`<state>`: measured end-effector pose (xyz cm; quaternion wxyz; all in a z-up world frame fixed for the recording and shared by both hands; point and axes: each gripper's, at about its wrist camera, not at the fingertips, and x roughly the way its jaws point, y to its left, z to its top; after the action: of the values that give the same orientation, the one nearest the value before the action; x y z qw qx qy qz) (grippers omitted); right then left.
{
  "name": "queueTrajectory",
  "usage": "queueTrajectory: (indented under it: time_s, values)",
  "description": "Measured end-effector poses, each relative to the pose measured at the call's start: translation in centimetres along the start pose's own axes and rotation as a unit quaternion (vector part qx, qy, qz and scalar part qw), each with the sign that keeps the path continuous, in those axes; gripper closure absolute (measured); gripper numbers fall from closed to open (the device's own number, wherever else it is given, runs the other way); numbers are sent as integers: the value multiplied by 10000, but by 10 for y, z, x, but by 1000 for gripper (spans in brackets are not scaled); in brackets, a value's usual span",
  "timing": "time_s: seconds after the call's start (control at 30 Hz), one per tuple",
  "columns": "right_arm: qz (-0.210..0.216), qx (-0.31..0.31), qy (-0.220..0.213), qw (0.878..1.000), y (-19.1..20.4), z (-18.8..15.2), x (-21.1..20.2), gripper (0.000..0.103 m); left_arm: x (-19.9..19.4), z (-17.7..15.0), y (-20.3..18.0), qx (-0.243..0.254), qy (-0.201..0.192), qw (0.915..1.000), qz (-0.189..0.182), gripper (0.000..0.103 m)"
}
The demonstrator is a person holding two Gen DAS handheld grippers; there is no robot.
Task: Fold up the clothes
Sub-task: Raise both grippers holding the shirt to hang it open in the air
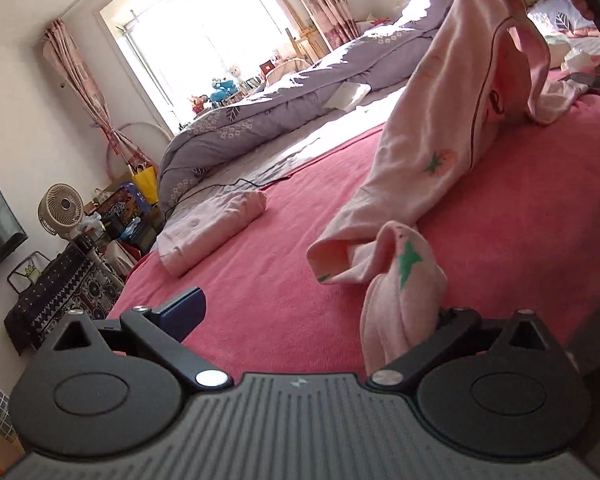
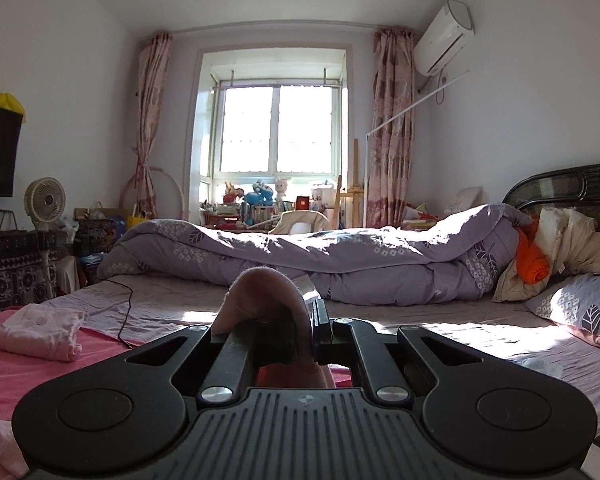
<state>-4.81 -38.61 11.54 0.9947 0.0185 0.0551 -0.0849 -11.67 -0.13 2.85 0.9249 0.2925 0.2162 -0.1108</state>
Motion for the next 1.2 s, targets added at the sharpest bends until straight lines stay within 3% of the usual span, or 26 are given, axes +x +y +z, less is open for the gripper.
queueTrajectory:
  time_s: [0.17,0.23,0.33,0.4,0.47,0.6,0.7,0.77,0.83,0.9,1.03,1.1,1.2]
  values:
    - [-68,283,261,9992,-6,-6,23,93,3,-27,28,-274,775,9965,183,0]
    - [-108,333,358,9987,-6,-11,30,93,-1,-43,44,-493,1081,9927,-196,1]
    - [-119,388,512,9979,-5,-21,38,93,-13,-59,47,-534,1151,9850,-1169,0]
    - [-118,409,638,9971,-4,-26,44,92,-20,-62,35,-370,1126,9834,-1375,0]
    - [-76,413,723,9965,-2,-29,46,92,-23,-53,29,-289,911,9861,-1356,0]
    - [-13,292,787,9965,4,-31,45,92,-21,-11,28,-518,-16,9863,-1564,0]
    - [-22,181,756,9970,5,-30,41,92,-15,21,7,-47,-637,9837,-1683,0]
    - [-5,171,752,9970,3,-27,38,92,-6,37,-12,197,-761,9841,-1592,1]
    - [4,159,751,9970,0,-26,36,92,8,52,-26,310,-820,9804,-1763,0]
    - [14,137,760,9970,-1,-25,34,92,30,62,-44,566,-828,9836,-1501,0]
    - [50,64,773,9970,0,-27,31,92,78,64,-82,1183,-643,9896,-514,6]
    - [76,20,775,9970,1,-28,29,92,98,59,-102,1409,-635,9878,174,9]
    - [97,-103,772,9969,5,-31,27,92,105,49,-124,1535,-960,9819,565,15]
